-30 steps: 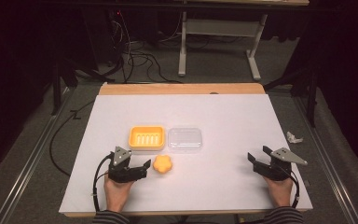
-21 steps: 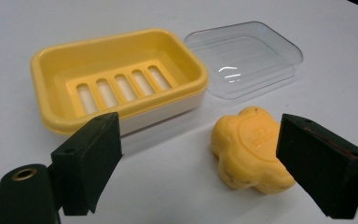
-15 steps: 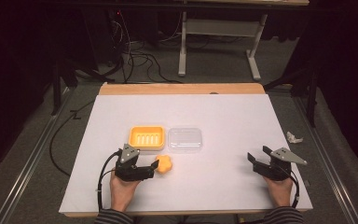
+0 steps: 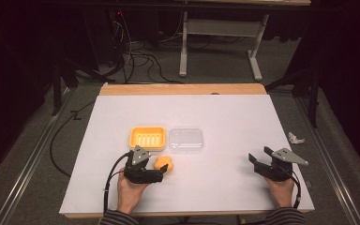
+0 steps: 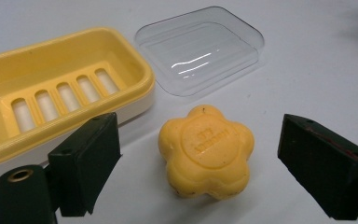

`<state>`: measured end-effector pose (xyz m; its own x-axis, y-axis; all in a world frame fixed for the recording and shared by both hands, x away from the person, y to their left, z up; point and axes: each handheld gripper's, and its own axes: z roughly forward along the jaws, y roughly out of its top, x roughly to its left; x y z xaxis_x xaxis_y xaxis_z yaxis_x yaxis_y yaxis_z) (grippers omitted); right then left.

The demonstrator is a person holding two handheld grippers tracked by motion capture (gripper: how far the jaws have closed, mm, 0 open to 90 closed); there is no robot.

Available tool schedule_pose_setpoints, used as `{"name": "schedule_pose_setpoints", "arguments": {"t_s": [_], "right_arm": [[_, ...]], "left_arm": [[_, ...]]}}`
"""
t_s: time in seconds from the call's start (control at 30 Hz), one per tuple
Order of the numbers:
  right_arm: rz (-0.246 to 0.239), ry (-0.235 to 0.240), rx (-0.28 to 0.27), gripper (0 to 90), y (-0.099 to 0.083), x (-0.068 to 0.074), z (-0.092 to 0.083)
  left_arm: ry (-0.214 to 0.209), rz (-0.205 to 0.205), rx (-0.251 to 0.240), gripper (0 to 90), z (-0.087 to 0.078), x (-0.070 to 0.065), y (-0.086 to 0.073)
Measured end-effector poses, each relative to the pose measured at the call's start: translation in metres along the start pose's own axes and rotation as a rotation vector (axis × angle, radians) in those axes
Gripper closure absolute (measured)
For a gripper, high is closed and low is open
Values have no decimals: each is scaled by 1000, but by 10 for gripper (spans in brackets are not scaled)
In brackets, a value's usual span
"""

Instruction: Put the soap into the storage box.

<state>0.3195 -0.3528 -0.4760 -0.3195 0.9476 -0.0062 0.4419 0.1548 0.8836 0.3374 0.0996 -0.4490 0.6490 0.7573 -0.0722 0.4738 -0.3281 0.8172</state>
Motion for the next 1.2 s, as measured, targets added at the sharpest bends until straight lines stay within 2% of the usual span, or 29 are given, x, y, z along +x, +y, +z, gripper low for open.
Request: {"name": "schedule_pose_setpoints", "arguments": {"t_s": [0.13, 0.43, 0.67, 0.83, 1.2], "right_arm": [[1, -3, -2, 281, 0, 0, 0], [1, -1, -3, 281, 0, 0, 0], [3, 0, -1, 281, 0, 0, 0], [4, 0, -1, 281, 0, -1, 0], [3, 2, -2, 280, 0, -1, 0]], "left_arm": [[-11, 18, 29, 141, 5, -6, 0], [2, 47, 65, 137, 16, -16, 1], [38, 56, 111, 134, 29, -15, 0], [49, 62, 139, 133, 37, -14, -2], [71, 45, 162, 157, 48, -13, -4]]}}
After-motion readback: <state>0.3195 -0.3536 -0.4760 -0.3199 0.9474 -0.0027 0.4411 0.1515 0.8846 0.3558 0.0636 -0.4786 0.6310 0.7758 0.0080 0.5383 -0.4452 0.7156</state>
